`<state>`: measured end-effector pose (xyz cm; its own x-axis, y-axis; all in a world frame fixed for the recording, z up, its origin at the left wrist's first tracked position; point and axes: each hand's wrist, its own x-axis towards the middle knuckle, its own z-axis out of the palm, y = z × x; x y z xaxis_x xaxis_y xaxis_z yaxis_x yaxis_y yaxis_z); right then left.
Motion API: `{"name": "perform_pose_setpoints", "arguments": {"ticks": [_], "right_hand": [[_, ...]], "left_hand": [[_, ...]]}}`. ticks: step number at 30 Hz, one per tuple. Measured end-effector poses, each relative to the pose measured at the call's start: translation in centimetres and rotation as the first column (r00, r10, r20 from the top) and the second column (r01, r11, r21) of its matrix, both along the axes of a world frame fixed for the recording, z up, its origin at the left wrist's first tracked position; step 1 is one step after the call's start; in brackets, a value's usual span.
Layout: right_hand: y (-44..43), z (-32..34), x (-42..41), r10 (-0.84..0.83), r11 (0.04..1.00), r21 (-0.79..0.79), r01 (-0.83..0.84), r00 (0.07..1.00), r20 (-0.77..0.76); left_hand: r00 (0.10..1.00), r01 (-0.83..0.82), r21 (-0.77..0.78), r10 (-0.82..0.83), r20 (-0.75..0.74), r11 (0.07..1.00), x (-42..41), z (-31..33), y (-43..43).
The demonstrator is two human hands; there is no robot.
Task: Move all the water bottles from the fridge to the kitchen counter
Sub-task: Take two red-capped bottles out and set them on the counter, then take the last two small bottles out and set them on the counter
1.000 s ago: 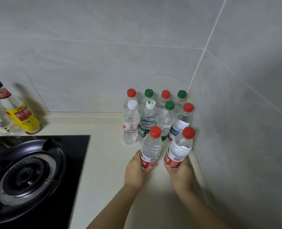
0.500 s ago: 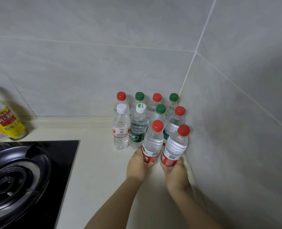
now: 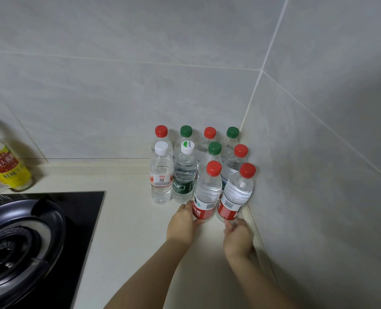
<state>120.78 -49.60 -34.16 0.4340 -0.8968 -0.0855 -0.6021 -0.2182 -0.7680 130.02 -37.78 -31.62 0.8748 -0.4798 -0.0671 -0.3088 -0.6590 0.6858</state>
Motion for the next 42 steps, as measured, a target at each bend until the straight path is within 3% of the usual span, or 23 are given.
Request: {"name": "perform_pose_setpoints", "arguments": {"ticks": [5,12,20,24,26,30,33,35,37,42], "right_hand": [[-0.5,-1.5,0.6,0.003,1.0,0.03,-0.002,0.999,-0.036],[-1.3,-2.5,0.9,-0.018,0.996,0.083,0.015,0.999,0.032],[-1.7,-3.2,0.6,0.027,0.997,0.07,-0.03,0.998,0.05],[-2.2,-5.1,-0.1,0.074,0.993,0.091,-0.08,0.995,0.06],[-1.0,-2.9,-1.0,0.093,0.991,0.092,-0.095,0.995,0.034],[2.9,2.9,-3.2,0.223,0.973,-0.037,-0.227,0.972,-0.078],[6.2,5.2,-4.7,0.417,0.891,-0.134,-0.434,0.898,-0.137],[8.4,5.7,-5.6,0.527,0.76,-0.27,-0.591,0.804,-0.275],[10.8,6.5,-6.5,0.57,0.607,-0.386,-0.695,0.718,-0.399],[18.4,9.9,-8.3,0.679,0.312,-0.502,-0.807,0.559,-0.476]], "left_hand": [[1.0,0.0,-0.002,0.0,-0.02,1.0,0.2,-0.6,-1.5],[0.999,-0.014,0.009,0.014,-0.03,1.0,0.0,-0.8,-2.4],[0.997,0.0,-0.039,-0.003,-0.083,0.999,-0.1,-0.7,-1.8],[0.984,-0.076,-0.119,0.055,-0.17,0.99,-1.6,0.3,-1.1],[0.981,-0.09,-0.134,0.064,-0.184,0.987,-2.6,1.2,0.3],[0.996,-0.066,-0.033,0.063,-0.061,0.997,-4.7,3.6,5.5],[0.975,-0.055,0.215,0.006,0.222,0.975,-6.9,5.9,10.8],[0.919,-0.109,0.303,-0.02,0.393,0.947,-8.7,6.7,14.6],[0.88,-0.185,0.324,0.01,0.475,0.928,-10.8,7.3,18.5],[0.834,-0.389,0.406,0.13,0.536,0.827,-16.3,10.7,27.5]]}}
